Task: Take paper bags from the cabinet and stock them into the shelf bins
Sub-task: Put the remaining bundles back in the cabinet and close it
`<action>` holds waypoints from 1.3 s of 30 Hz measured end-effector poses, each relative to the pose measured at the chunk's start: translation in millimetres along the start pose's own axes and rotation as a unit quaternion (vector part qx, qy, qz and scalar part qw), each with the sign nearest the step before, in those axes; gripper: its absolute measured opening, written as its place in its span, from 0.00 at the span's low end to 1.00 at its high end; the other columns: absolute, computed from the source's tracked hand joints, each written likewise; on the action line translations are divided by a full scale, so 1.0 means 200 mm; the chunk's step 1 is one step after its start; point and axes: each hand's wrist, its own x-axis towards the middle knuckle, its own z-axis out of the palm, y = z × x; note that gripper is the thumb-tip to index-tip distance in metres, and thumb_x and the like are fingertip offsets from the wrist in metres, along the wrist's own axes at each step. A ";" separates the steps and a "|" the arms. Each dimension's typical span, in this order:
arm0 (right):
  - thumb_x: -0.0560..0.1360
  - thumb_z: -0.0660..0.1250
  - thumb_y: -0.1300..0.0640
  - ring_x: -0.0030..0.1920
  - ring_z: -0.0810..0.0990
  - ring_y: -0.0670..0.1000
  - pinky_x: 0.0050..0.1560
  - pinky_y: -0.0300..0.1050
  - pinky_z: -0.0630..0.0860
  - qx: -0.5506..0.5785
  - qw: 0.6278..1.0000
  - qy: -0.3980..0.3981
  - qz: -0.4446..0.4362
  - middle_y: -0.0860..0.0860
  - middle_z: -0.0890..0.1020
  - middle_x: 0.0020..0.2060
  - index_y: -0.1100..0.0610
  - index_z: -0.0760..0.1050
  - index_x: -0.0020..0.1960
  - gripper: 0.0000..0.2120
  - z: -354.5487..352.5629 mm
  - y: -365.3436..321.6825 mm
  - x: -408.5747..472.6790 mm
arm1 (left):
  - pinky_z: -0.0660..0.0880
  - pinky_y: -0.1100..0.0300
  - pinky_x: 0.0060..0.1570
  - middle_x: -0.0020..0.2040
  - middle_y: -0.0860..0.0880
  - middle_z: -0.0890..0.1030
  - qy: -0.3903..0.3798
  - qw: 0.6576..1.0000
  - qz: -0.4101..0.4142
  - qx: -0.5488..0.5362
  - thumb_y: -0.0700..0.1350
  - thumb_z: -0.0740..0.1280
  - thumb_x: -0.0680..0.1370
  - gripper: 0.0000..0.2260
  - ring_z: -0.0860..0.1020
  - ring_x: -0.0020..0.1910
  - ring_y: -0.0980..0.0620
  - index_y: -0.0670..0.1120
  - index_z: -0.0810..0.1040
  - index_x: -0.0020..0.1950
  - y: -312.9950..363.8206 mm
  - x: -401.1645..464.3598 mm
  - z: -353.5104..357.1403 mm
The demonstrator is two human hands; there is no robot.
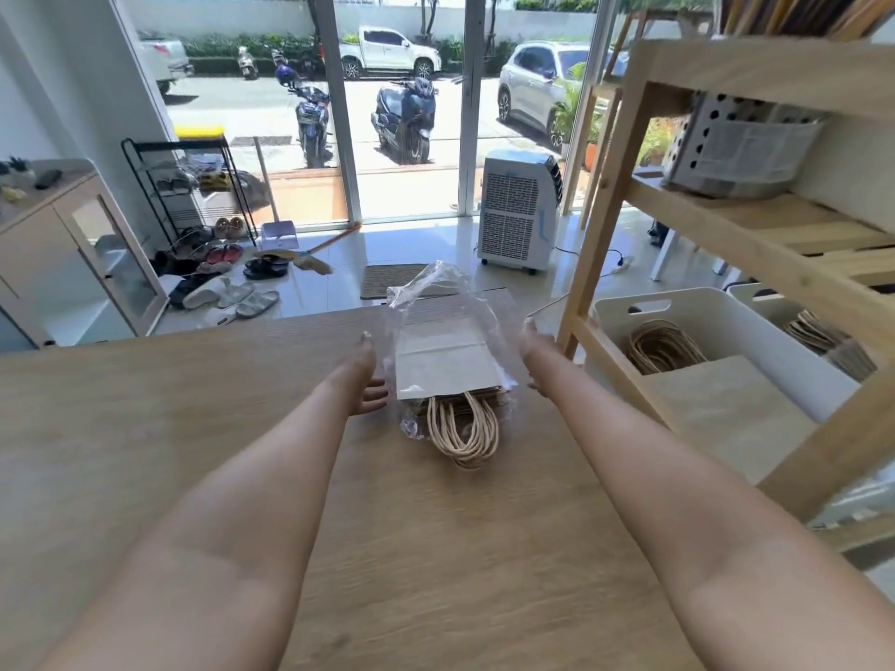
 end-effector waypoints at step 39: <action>0.74 0.66 0.65 0.60 0.78 0.54 0.66 0.49 0.73 0.074 0.989 -0.049 0.118 0.57 0.77 0.62 0.60 0.64 0.69 0.25 -0.70 1.06 -1.73 | 0.65 0.72 0.14 0.32 0.48 0.73 -0.127 0.984 0.091 0.087 0.38 0.75 0.69 0.15 0.73 0.19 0.55 0.42 0.72 0.50 -0.93 -1.55 -0.02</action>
